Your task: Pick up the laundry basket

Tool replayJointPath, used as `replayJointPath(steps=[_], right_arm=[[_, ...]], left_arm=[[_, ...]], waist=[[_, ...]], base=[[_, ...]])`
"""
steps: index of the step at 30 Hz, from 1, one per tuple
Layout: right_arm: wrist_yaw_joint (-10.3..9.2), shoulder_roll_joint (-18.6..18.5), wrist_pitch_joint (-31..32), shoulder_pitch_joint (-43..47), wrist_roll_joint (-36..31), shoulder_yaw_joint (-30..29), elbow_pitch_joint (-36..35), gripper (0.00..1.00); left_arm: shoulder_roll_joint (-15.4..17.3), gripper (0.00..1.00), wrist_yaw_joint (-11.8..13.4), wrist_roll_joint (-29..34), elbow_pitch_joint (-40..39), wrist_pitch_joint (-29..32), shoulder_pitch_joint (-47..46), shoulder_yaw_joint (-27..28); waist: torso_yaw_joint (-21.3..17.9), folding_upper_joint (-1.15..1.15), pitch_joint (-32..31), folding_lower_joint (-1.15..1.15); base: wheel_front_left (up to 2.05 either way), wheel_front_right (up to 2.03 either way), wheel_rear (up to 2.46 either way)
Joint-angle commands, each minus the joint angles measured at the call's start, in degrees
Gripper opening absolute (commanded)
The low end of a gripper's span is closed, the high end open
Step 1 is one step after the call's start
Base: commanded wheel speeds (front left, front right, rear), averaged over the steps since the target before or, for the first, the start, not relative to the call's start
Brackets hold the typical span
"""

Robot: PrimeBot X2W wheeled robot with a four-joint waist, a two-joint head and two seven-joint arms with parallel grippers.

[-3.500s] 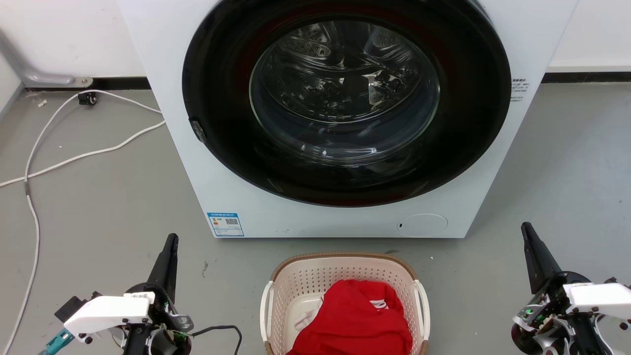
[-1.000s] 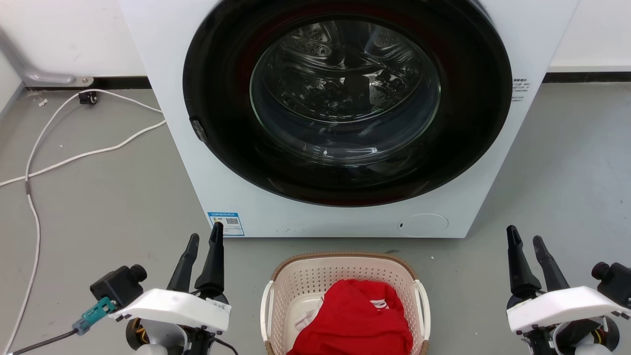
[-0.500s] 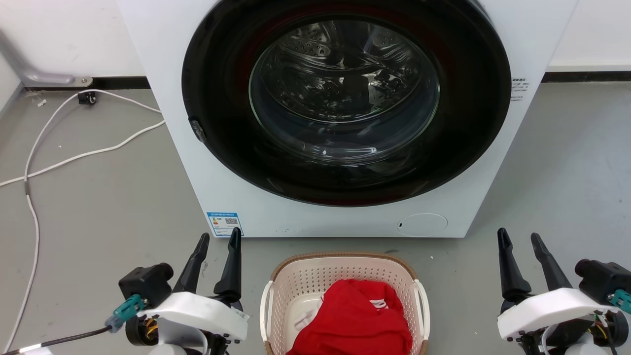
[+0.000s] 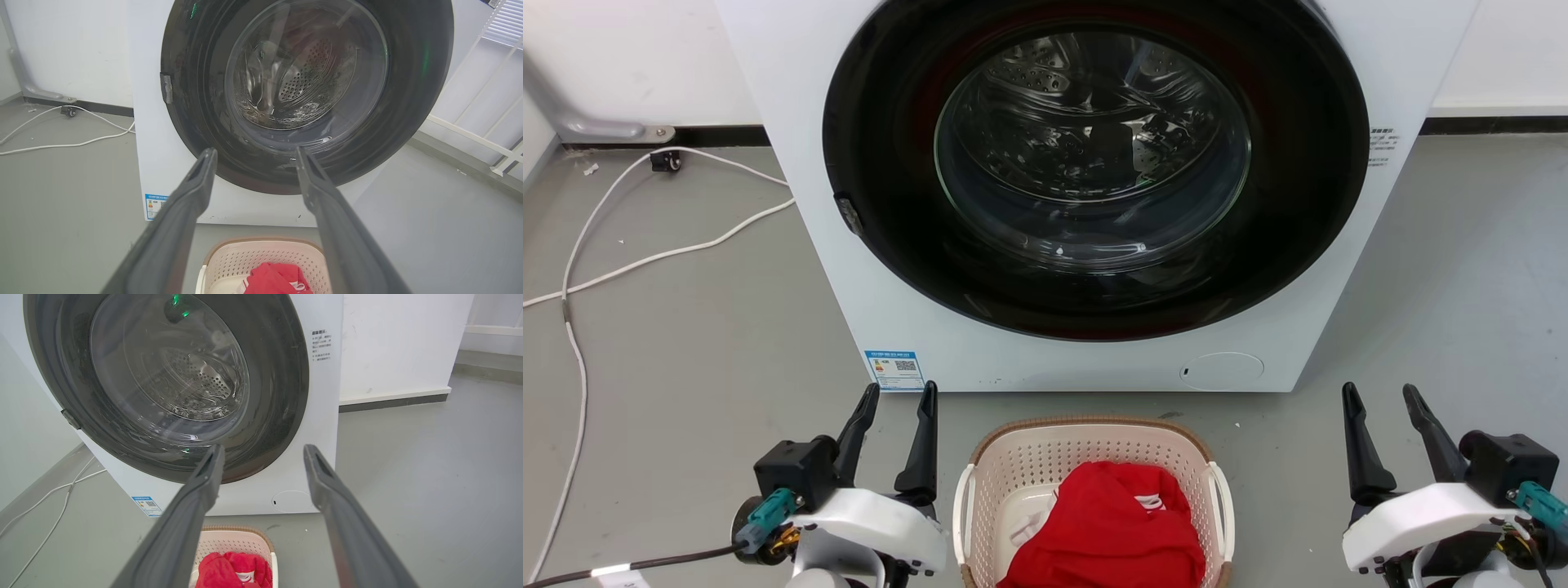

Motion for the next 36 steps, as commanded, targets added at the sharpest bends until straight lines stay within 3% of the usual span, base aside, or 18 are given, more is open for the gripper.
replayJointPath(steps=[1,14,36], right_arm=[[0.0,0.0,-0.4,0.2,-1.4,0.0,-0.6,1.0],[0.0,0.0,-1.3,1.0,-6.9,0.4,-0.5,1.0],[-0.01,0.0,-3.5,1.0,-11.5,0.6,1.4,1.0]], left_arm=[[0.4,1.0,0.4,1.4,-0.2,-0.6,-1.0,-0.3],[0.8,1.0,2.1,8.0,0.6,-2.2,-1.3,-1.7],[0.0,1.0,1.3,14.0,3.4,-4.6,-1.4,-1.9]], waist=[[0.0,0.0,0.0,0.0],[0.0,0.0,0.0,0.0],[-0.1,0.0,-0.3,0.0]], base=[[0.0,0.0,0.0],[0.0,0.0,0.0],[0.0,0.0,0.0]])
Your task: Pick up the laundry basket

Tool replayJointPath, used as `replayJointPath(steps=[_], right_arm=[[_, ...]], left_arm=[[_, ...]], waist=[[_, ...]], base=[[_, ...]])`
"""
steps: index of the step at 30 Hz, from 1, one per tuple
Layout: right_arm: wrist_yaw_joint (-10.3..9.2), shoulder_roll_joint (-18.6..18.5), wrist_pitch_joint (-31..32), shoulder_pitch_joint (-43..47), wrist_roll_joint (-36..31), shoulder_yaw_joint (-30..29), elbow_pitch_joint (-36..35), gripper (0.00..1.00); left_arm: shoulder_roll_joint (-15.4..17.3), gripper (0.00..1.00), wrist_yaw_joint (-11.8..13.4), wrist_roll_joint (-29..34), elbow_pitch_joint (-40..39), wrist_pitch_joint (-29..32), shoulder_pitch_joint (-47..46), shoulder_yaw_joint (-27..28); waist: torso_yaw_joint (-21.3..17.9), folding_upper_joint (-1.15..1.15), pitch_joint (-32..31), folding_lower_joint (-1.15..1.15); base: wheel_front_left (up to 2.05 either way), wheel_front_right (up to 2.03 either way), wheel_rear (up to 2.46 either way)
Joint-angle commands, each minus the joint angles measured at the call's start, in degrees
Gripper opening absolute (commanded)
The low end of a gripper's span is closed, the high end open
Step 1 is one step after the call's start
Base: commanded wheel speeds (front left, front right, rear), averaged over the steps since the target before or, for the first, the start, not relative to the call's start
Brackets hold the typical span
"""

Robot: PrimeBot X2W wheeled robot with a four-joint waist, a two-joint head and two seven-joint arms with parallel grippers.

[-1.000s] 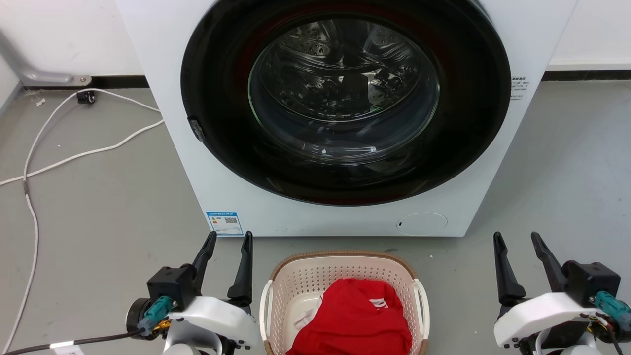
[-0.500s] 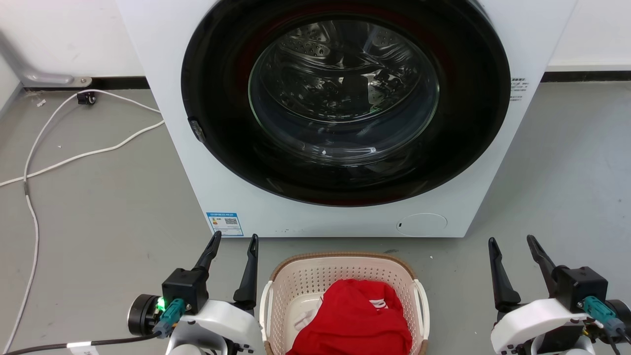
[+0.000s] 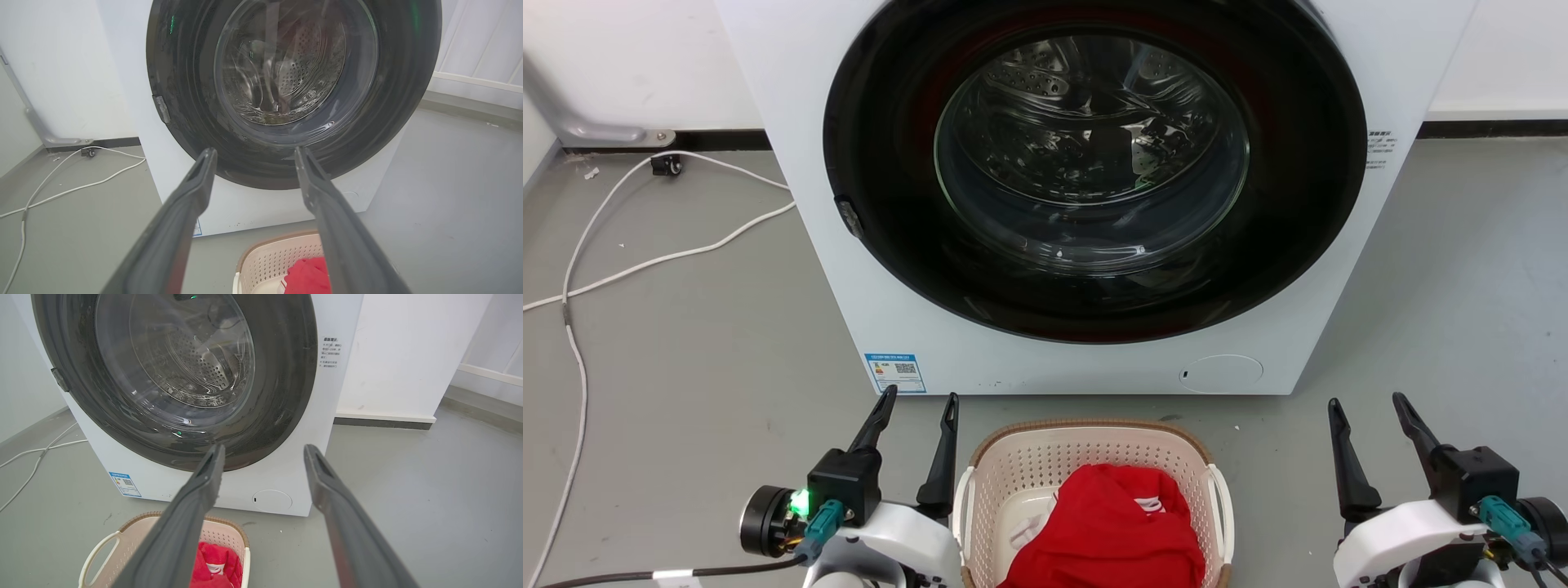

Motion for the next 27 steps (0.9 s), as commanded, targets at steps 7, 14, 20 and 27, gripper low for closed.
replayJointPath(steps=[7,14,20,27], right_arm=[[-0.02,0.0,-0.7,0.0,-0.7,-0.1,0.4,1.0],[-0.02,0.0,-0.8,0.0,0.0,-0.4,0.5,1.0],[-0.02,0.0,-0.8,-0.3,0.0,-0.4,0.4,1.0],[-0.02,0.0,-0.7,-1.7,0.1,-1.1,1.5,1.0]], left_arm=[[-0.3,1.0,-0.3,1.3,0.7,-0.9,-0.6,0.2],[-0.4,1.0,-0.5,0.8,1.4,-0.9,-0.7,0.5],[-0.5,1.0,-0.5,0.8,1.7,-0.8,-1.0,0.7],[-0.5,1.0,-1.1,0.6,3.4,-0.8,-2.4,0.7]], waist=[[-0.1,0.0,0.0,0.0],[-0.1,0.0,0.1,0.0],[-0.2,0.0,0.7,0.0],[-0.5,0.0,4.5,0.0]], base=[[0.0,0.0,0.0],[0.0,0.0,0.0],[0.0,0.0,0.0],[0.0,0.0,0.0]])
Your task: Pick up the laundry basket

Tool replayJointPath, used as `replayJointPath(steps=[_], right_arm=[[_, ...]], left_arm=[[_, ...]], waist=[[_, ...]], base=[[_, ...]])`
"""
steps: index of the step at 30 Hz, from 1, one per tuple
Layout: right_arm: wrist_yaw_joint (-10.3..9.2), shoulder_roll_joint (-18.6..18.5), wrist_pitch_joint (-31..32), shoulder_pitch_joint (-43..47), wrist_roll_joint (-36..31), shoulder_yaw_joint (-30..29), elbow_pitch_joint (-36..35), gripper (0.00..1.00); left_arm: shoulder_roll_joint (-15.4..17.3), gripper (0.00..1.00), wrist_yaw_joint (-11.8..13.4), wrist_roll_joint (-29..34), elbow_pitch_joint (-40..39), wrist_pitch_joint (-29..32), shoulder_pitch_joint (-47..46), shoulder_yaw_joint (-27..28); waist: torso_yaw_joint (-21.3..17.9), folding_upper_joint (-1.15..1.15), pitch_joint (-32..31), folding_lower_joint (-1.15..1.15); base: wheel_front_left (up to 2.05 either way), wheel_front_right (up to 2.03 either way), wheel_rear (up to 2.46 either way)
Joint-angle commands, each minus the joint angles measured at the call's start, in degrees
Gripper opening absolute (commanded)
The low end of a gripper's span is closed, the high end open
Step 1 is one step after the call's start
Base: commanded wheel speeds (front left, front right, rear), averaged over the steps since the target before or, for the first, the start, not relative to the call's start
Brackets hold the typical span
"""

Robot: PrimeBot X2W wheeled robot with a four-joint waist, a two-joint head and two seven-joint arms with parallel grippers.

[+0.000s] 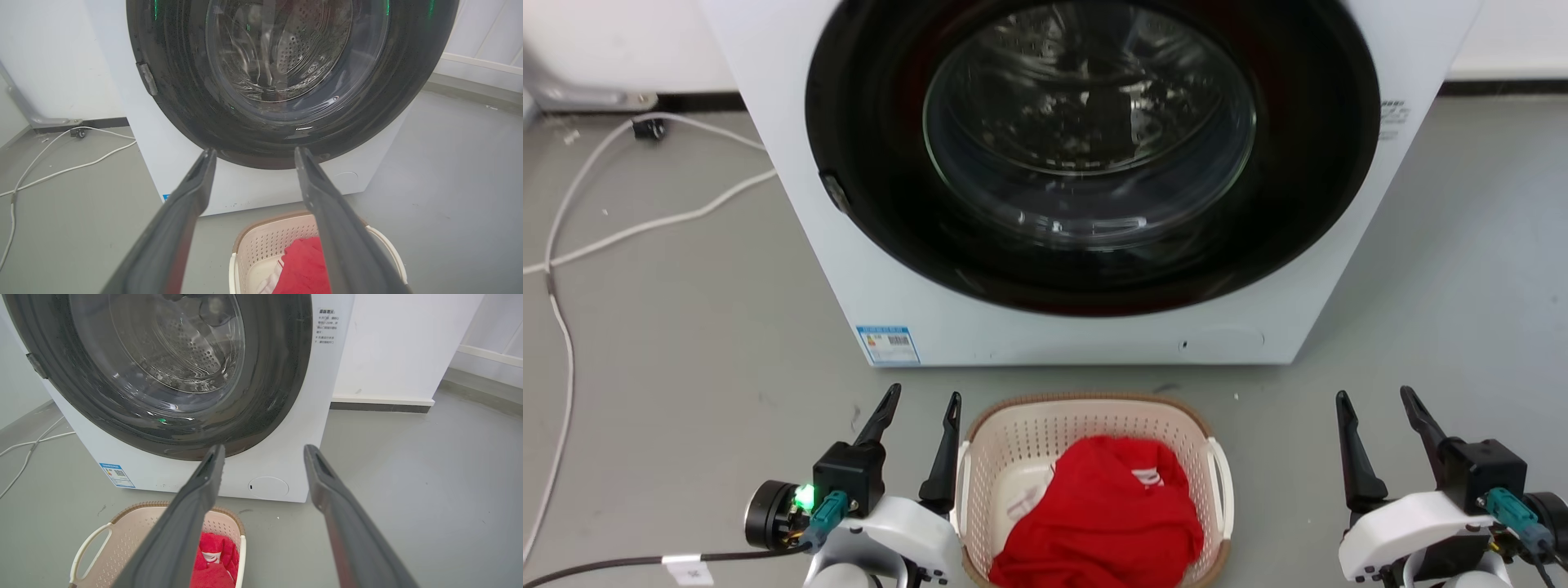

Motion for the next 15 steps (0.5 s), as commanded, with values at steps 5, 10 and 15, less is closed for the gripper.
replayJointPath(steps=[5,10,15], right_arm=[[-0.02,0.0,-0.6,-2.9,0.6,0.1,2.6,1.0],[-0.02,0.0,-1.2,-6.3,0.7,0.7,6.4,1.0],[-0.02,0.0,-2.1,-10.5,0.8,1.3,11.6,1.0]], left_arm=[[0.0,1.0,-0.6,-0.6,3.8,-0.1,-2.9,0.1],[0.0,1.0,-1.3,-1.5,9.2,-0.1,-6.8,0.1],[0.0,1.0,-1.8,-1.8,14.7,-0.1,-11.5,0.6]], waist=[[-0.6,0.0,6.2,0.0],[-1.3,0.0,12.8,0.0],[-1.6,0.0,19.1,0.0]], base=[[0.0,0.0,0.0],[0.0,0.0,0.0],[0.0,0.0,0.0]])
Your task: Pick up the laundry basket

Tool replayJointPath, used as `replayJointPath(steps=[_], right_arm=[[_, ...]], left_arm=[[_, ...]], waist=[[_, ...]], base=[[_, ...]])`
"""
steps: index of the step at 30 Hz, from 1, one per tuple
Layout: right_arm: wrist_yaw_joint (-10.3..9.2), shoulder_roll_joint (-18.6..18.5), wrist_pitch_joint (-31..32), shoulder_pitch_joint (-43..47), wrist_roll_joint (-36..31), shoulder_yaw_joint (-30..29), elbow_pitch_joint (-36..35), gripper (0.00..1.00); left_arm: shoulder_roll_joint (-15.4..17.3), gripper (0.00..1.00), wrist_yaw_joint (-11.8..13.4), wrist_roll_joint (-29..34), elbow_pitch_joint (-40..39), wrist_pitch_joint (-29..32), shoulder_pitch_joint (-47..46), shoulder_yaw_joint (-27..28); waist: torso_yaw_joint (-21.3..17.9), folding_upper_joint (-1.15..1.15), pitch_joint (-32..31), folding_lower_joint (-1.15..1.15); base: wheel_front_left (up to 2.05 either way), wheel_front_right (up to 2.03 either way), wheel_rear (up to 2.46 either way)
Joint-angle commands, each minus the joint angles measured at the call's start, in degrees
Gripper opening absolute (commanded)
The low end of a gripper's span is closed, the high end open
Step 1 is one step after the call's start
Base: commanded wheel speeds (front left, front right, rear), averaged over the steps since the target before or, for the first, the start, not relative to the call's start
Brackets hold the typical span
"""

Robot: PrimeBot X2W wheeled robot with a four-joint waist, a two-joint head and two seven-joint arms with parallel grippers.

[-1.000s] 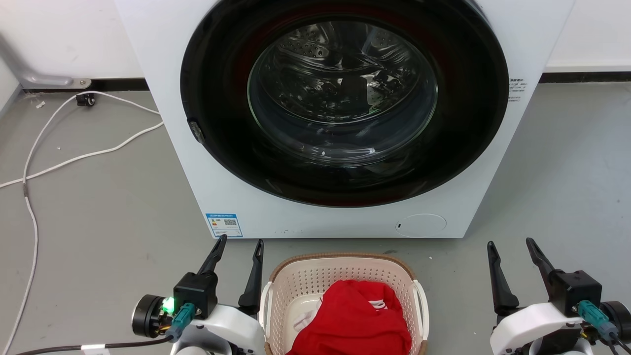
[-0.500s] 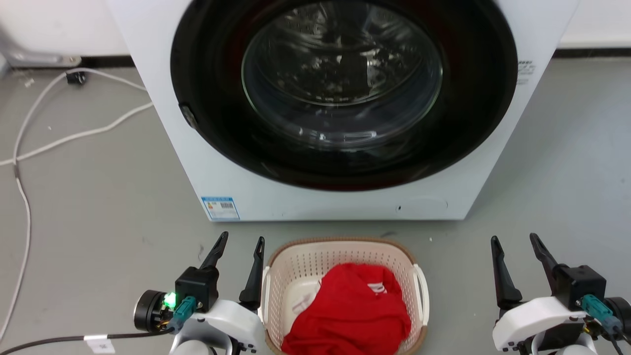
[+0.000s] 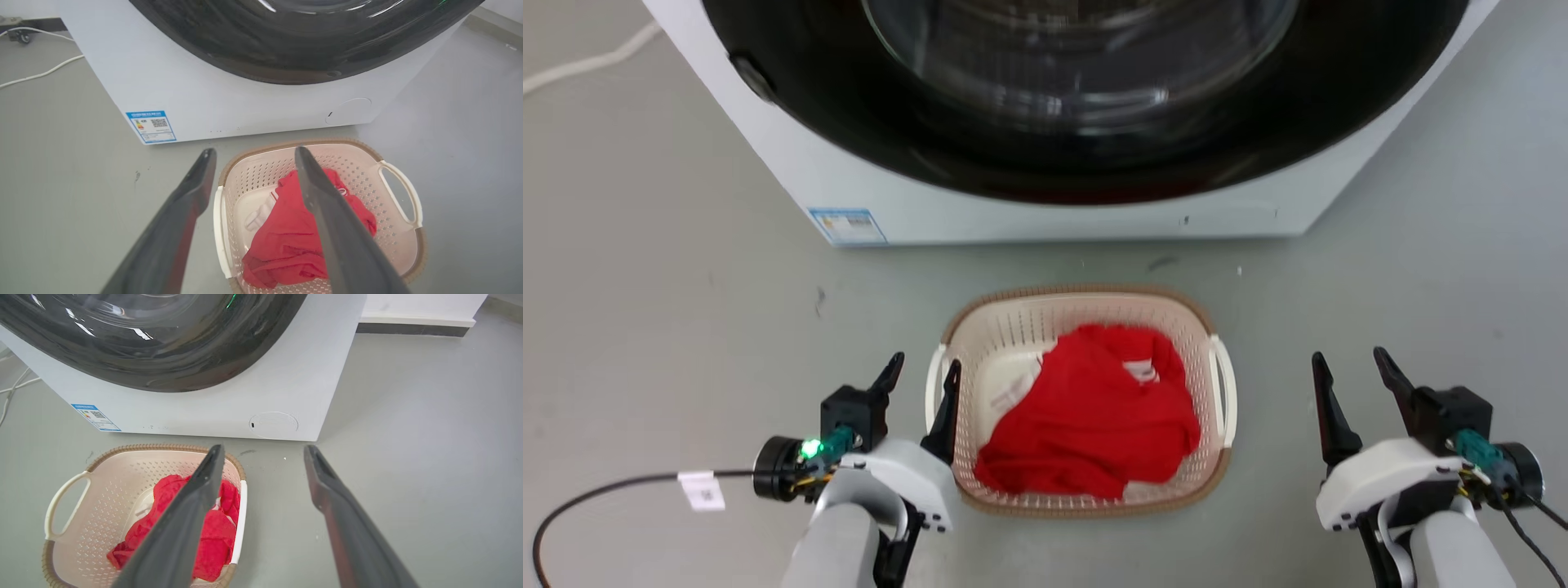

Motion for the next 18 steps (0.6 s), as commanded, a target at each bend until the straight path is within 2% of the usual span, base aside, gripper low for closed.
replayJointPath(steps=[1,11,18], right_arm=[[-0.03,0.0,-0.5,-1.7,0.4,0.2,1.0,1.0],[-0.04,0.0,-2.2,-11.6,1.2,3.0,12.7,1.0],[-0.04,0.0,-2.7,-19.3,2.5,6.5,20.0,1.0]], left_arm=[[0.1,1.0,-0.1,-0.1,1.0,-0.1,-1.5,0.2],[1.9,1.0,-1.1,-2.1,13.1,-0.1,-11.3,0.9],[3.8,1.0,-1.2,-4.5,20.5,-0.1,-17.9,-0.9]], waist=[[-0.5,0.0,4.8,-0.01],[-1.8,0.0,15.6,-0.01],[-3.1,0.0,22.0,-0.01]], base=[[0.0,0.0,0.0],[0.0,0.0,0.0],[0.0,0.0,0.0]])
